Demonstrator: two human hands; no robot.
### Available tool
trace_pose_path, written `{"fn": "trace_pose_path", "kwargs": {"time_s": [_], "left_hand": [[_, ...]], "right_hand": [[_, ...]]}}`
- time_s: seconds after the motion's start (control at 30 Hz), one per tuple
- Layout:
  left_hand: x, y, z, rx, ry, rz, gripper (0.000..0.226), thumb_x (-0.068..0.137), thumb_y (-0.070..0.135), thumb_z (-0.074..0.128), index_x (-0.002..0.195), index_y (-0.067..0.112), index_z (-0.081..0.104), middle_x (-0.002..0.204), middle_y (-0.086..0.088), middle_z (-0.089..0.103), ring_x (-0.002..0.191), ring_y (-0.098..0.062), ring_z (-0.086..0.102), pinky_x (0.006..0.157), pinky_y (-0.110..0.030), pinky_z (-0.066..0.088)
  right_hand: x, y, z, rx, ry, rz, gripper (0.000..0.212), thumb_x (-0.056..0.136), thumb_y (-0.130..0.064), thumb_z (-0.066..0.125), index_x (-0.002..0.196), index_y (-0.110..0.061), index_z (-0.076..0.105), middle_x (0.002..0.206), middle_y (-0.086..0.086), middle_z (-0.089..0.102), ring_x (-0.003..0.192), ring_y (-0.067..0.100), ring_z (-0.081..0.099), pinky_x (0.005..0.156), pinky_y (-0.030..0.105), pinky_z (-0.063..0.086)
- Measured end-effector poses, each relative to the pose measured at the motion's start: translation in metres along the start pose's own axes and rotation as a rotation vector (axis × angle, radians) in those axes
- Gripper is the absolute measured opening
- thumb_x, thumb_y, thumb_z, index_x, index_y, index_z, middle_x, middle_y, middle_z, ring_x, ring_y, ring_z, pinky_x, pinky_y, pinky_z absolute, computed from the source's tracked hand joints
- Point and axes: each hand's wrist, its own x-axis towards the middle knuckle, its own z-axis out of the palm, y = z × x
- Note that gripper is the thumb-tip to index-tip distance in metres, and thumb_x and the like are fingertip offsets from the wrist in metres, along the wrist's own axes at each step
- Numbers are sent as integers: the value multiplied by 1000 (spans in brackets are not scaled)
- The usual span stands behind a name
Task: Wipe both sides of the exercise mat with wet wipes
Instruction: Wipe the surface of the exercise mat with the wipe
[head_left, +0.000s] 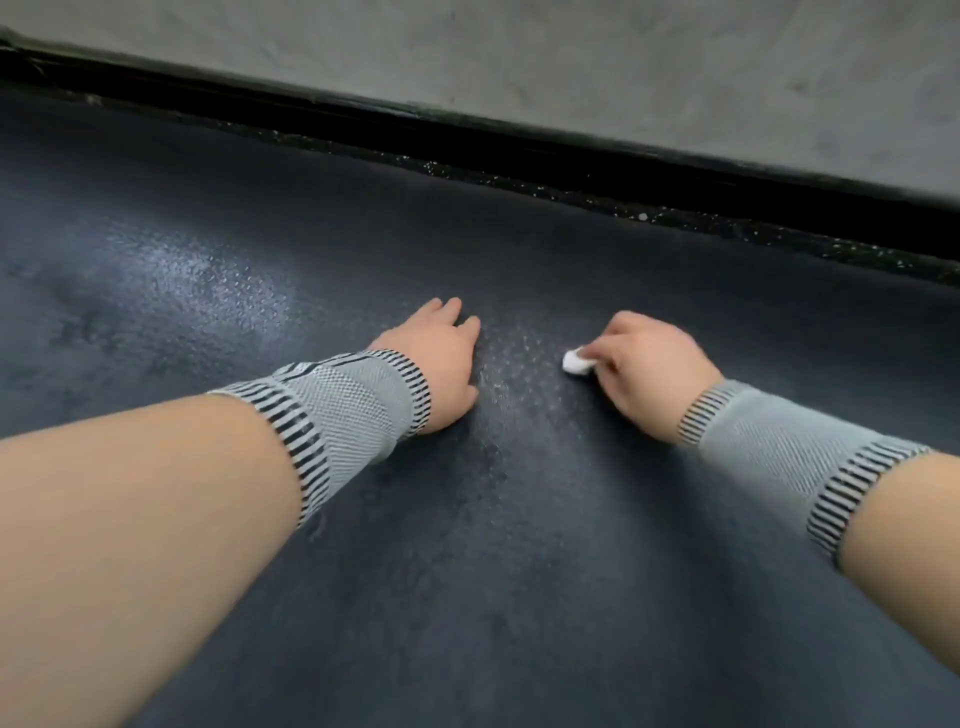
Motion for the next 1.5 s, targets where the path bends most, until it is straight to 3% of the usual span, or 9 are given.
{"fn": "trace_pose_path", "kwargs": {"time_s": [0.17,0.37,0.57,0.8,0.97,1.1,1.2,1.4,1.5], "left_hand": [[-39,-6,32,136,-130,-12,93,91,57,53,157,17,-1,164,0,-10,151,-19,0,119,-52,10],[-35,-7,37,57,-98,-7,95,91,55,56,156,18,-2,164,1,-13,151,-18,-4,117,-57,11],[-35,-8,39,19,-88,-11,94,92,53,56,157,19,-3,164,3,-15,151,-17,-6,117,-57,10],[-41,-9,41,-21,-62,-27,91,92,53,56,157,21,1,164,4,-11,151,-17,-4,117,-58,10],[-54,-5,55,-19,45,-31,73,98,50,47,156,22,14,165,5,0,151,-18,4,119,-56,8],[-67,-2,63,-58,129,-47,60,99,46,46,151,24,27,164,6,10,149,-16,12,118,-57,10],[-78,-6,65,-41,103,-13,57,100,44,44,150,24,28,163,6,12,149,-16,12,118,-57,10],[-102,-18,73,26,6,19,68,98,47,44,155,23,16,164,6,3,151,-17,4,118,-58,5],[-104,-16,73,19,-10,13,73,97,48,45,156,22,12,164,5,0,151,-17,3,118,-58,4]], "right_hand": [[46,-18,-1,4,73,400,24,91,-19,52,110,-14,67,110,11,59,103,30,57,81,31,45],[-11,-62,16,84,-71,-121,29,93,-20,47,116,-22,64,113,5,54,103,29,57,86,33,45],[23,-19,6,17,117,445,29,93,-19,48,116,-16,66,112,12,57,105,33,55,85,33,43],[-37,-54,18,66,-60,-105,27,92,-19,50,113,-19,67,109,7,57,98,31,59,83,33,44],[-21,-26,16,28,144,449,24,91,-16,49,107,-12,65,106,11,55,97,35,57,81,34,44],[-28,-115,32,69,-27,82,24,93,-18,46,110,-19,61,110,7,53,100,30,58,83,35,45],[-57,-111,32,82,-140,-200,26,94,-19,46,115,-17,62,112,8,51,99,31,57,84,36,44],[-44,-47,30,52,81,298,24,91,-17,49,109,-17,65,108,5,52,95,32,57,78,30,42],[-36,-97,36,54,-11,228,23,91,-15,48,108,-18,63,109,5,51,97,31,58,80,31,43]]}}
